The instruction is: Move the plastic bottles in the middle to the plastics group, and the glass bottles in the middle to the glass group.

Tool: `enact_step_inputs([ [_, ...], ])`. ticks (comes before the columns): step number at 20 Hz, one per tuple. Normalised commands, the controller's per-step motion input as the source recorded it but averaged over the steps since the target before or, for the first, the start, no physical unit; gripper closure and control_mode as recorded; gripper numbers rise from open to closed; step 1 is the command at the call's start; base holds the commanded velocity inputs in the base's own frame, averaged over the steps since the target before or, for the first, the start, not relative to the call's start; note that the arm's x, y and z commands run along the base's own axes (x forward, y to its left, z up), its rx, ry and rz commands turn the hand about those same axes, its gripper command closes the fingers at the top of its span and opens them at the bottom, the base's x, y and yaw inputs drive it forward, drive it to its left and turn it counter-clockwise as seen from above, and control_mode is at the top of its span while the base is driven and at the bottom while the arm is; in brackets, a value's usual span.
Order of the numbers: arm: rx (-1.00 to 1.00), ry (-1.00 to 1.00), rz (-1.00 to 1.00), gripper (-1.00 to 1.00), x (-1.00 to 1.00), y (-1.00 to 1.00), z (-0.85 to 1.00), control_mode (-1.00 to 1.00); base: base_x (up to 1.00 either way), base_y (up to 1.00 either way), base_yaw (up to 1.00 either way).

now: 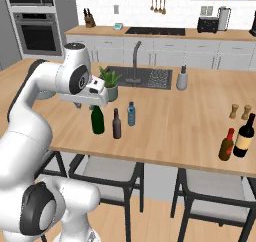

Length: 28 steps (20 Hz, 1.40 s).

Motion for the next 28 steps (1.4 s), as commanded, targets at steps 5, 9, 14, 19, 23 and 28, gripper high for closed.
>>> enact_step_inputs([
  [5,-0.02,0.01,-0.06,-1.0,0.03,0.26,-0.17,-1.0,0.0,0.0,0.0],
  [9,-0.04,0.0,-0.08,-1.0,0.21,0.24,-0.36,-1.0,0.0,0.0,0.0],
  [14,-0.09,-0.12,-0.01,-1.0,0.27,0.24,-0.16,-1.0,0.0,0.0,0.0],
  [19,-0.03,-0.14,0.03,-1.0,0.39,0.33,0.0,-1.0,0.0,0.0,0.0],
  [23,0.0,-0.06,0.09,-1.0,0.66,0.12,-0.02,-1.0,0.0,0.0,0.0],
  [28,0.0,0.0,0.13,-1.0,0.58,-0.03,-0.03,-1.0,0.0,0.0,0.0],
])
